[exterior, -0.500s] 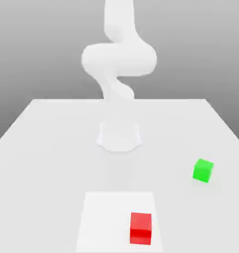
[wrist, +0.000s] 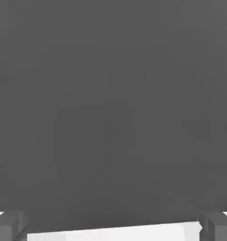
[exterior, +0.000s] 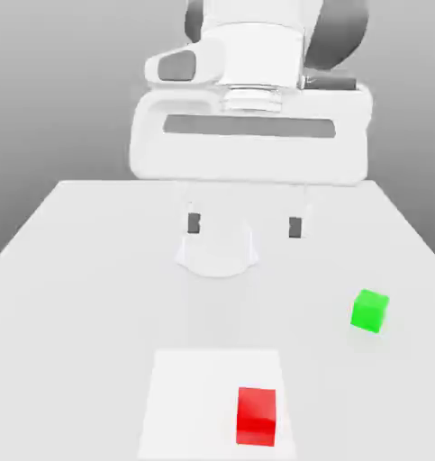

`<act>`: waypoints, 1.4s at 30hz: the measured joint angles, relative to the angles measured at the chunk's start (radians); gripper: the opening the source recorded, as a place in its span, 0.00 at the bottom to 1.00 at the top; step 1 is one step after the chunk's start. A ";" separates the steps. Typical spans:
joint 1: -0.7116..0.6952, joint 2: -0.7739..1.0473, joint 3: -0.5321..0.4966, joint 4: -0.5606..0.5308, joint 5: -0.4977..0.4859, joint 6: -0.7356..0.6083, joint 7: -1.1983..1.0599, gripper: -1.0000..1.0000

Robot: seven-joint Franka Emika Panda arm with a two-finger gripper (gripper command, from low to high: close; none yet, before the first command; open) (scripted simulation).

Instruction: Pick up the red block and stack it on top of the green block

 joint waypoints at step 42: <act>0.435 -0.021 0.320 -0.354 0.300 0.089 0.496 0.00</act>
